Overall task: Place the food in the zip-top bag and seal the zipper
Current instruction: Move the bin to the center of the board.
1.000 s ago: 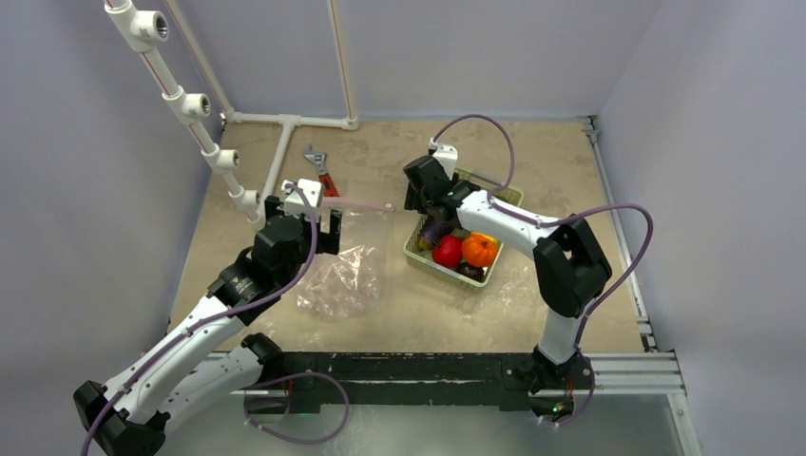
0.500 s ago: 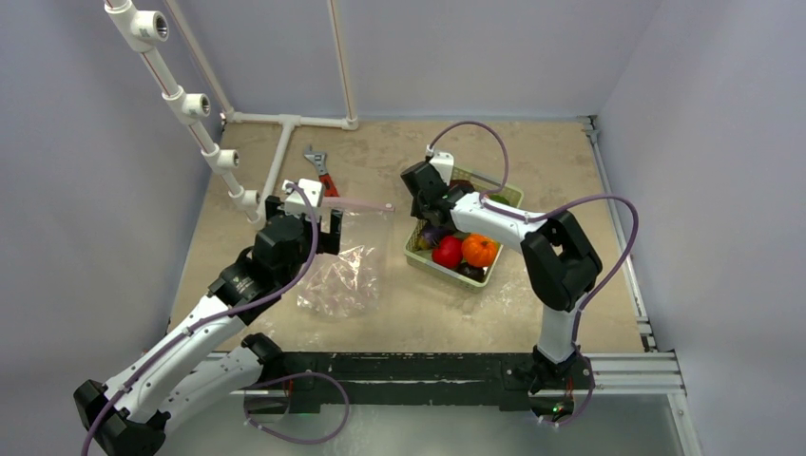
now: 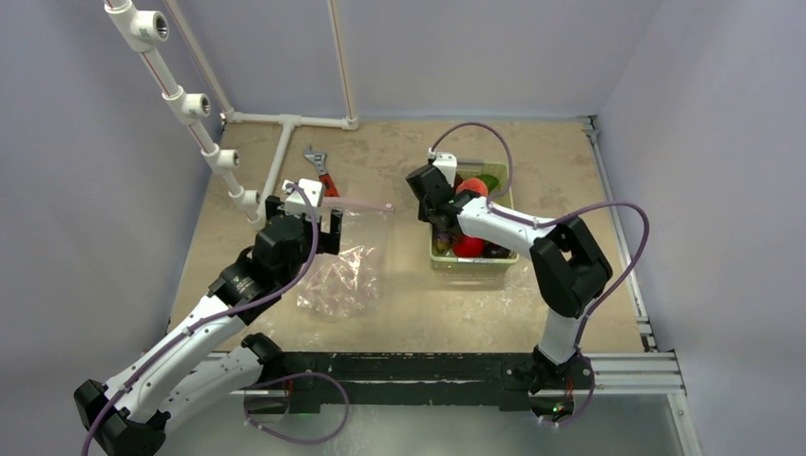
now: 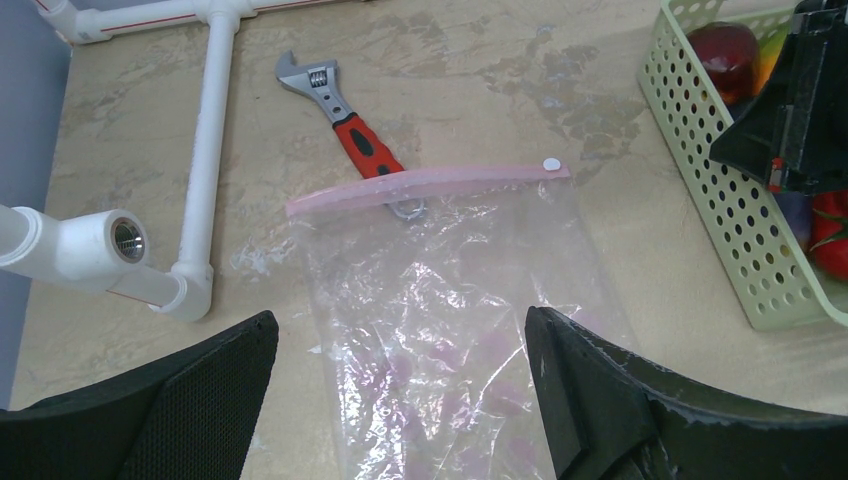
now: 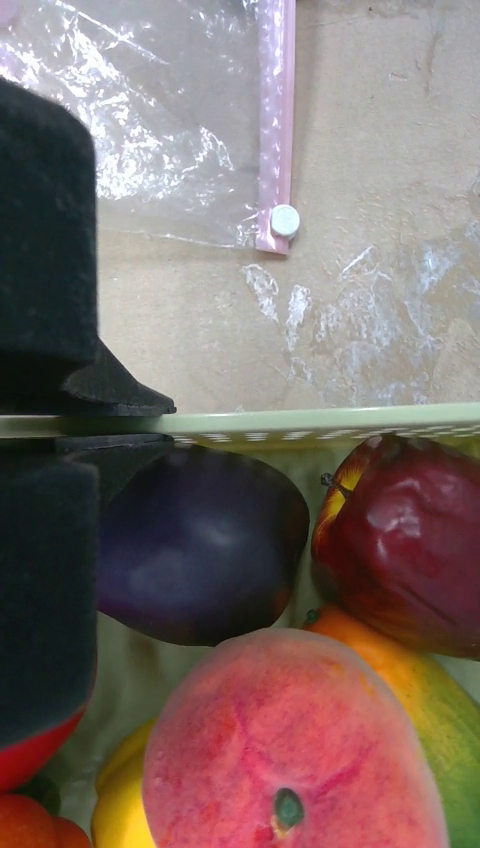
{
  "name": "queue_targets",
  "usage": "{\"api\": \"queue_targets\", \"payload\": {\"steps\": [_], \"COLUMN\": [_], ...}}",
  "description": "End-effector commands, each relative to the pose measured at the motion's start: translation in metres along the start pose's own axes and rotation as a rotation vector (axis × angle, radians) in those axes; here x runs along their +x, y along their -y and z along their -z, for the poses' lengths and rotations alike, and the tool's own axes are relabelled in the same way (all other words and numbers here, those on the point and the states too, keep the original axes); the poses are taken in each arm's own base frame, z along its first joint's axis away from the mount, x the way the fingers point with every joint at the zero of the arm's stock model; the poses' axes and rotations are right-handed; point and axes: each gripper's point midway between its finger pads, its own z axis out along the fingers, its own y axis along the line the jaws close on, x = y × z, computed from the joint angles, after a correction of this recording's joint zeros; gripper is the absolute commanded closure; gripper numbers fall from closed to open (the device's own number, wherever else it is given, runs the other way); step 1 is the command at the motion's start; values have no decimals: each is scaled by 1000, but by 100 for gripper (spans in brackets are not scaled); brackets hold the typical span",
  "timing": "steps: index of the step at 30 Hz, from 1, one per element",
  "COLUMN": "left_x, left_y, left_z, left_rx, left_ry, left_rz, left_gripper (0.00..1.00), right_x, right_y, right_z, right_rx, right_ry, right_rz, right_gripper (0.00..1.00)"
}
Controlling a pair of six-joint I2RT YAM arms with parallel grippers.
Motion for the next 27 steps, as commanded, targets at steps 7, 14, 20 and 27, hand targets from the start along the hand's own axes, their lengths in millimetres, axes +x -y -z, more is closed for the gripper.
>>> {"api": "queue_targets", "payload": {"steps": [7, 14, 20, 27], "left_x": [-20, -19, -16, -14], "left_y": [0, -2, 0, -2], "left_z": [3, 4, 2, 0], "left_rx": [-5, -12, -9, -20], "left_ry": [51, 48, 35, 27], "left_rz": [42, 39, 33, 30], "left_gripper": [8, 8, 8, 8], "right_x": [-16, 7, 7, -24], "right_y": [9, 13, 11, 5], "right_z": [28, 38, 45, 65], "right_rx": [-38, -50, -67, -83], "right_ry": [64, 24, 31, 85], "right_rz": [28, 55, 41, 4], "right_gripper": [100, 100, 91, 58]}}
